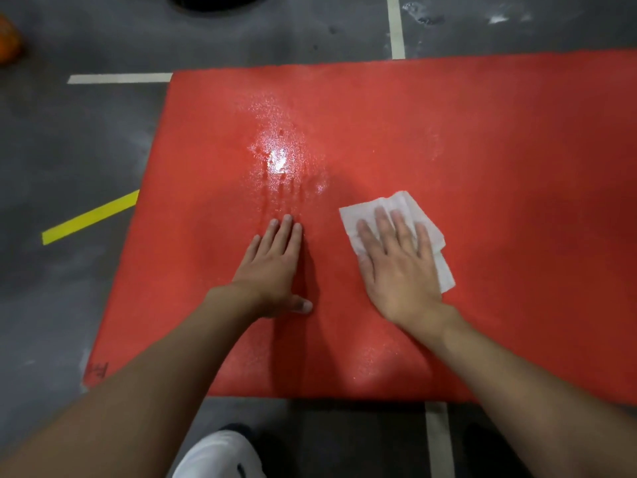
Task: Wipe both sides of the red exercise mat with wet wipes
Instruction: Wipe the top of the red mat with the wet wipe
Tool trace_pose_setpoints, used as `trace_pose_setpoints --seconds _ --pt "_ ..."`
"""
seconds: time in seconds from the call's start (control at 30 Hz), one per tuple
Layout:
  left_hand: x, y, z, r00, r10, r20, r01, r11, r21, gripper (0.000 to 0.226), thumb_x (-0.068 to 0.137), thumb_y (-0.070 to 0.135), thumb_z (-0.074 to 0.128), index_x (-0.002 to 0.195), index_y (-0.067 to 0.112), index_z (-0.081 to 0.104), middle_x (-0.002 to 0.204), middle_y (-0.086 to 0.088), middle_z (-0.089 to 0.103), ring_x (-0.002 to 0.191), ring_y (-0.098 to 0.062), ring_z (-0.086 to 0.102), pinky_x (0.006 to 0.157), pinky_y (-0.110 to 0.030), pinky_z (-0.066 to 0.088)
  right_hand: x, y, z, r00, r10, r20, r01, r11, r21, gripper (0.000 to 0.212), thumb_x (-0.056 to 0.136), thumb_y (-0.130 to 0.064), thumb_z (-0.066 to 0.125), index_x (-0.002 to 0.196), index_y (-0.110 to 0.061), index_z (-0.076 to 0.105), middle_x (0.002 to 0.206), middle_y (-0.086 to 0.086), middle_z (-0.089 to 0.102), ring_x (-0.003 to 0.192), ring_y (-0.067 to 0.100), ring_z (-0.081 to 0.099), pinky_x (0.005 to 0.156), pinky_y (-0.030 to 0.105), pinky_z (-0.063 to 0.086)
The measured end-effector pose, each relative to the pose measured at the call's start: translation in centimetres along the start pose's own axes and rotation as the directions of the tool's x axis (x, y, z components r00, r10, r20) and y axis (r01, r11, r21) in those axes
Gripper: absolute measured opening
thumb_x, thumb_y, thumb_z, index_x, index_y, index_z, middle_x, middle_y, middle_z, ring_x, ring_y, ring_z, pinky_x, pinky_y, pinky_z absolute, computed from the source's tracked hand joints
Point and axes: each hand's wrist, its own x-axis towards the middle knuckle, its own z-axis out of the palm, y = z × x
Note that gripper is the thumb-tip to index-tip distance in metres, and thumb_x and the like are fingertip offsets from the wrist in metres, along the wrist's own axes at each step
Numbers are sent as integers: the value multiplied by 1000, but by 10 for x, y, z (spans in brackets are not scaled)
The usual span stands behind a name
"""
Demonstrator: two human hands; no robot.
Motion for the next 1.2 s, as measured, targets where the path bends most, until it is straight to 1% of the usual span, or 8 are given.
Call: trace_pose_setpoints --seconds 0.17,0.3,0.47,0.6,0.73,0.9,1.03,1.2 --pt "-1 2 -1 1000 -1 18 1 1000 4 135 72 58 76 152 14 -24 156 -4 -35 145 -22 -29 122 -44 -5 -24 -15 8 944 -328 41 329 944 -9 57 103 -47 16 155 -28 30 164 3 19 153 24 9 120 54 11" --pt "-9 3 3 991 9 132 -16 998 53 146 65 61 79 148 15 -32 151 -7 -43 141 -27 -36 120 -49 -9 -34 -16 3 999 37 26 -37 999 1 59 101 -45 16 157 -27 23 165 6 13 153 26 5 120 55 6" --pt "-10 2 9 996 -5 89 0 998 59 146 65 57 81 147 16 -32 152 -7 -43 141 -27 -36 120 -49 -9 -63 -31 10 948 -318 16 318 948 0 55 102 -44 26 153 -26 35 162 5 26 151 26 16 119 57 14" --pt "-8 2 11 996 -9 91 4 998 59 147 64 56 82 147 17 -33 151 -6 -43 140 -27 -37 119 -49 -10 -73 -36 8 993 115 27 -116 993 22 60 99 -43 22 155 -22 27 164 10 18 152 30 10 119 59 9" --pt "-7 5 10 995 -30 96 26 999 45 147 64 54 83 146 18 -34 151 -6 -44 140 -27 -37 119 -49 -12 -90 -51 12 987 -156 31 154 987 52 61 99 -44 24 155 -20 29 164 11 17 153 29 9 119 58 12" --pt "-9 3 10 1000 -20 21 23 994 -104 125 76 41 78 154 20 -17 158 -2 -32 146 -23 -28 119 -45 -9 -102 -65 5 982 172 71 -176 983 45 63 99 -44 18 156 -18 21 164 15 7 152 34 1 119 61 7" --pt "-14 -11 14 958 -232 -168 169 931 -323 84 87 20 63 156 29 15 164 -9 -11 150 -30 -12 120 -50 3 -99 -72 9 963 -254 88 251 967 48 60 101 -44 22 156 -20 27 165 11 11 153 30 6 119 58 9" --pt "-38 -53 33 912 -388 -131 339 895 -290 87 87 44 66 155 39 11 165 3 -3 151 -21 0 116 -52 13 -81 -81 7 999 19 51 -22 998 61 64 99 -43 20 157 -15 17 165 15 7 152 33 1 119 60 7"
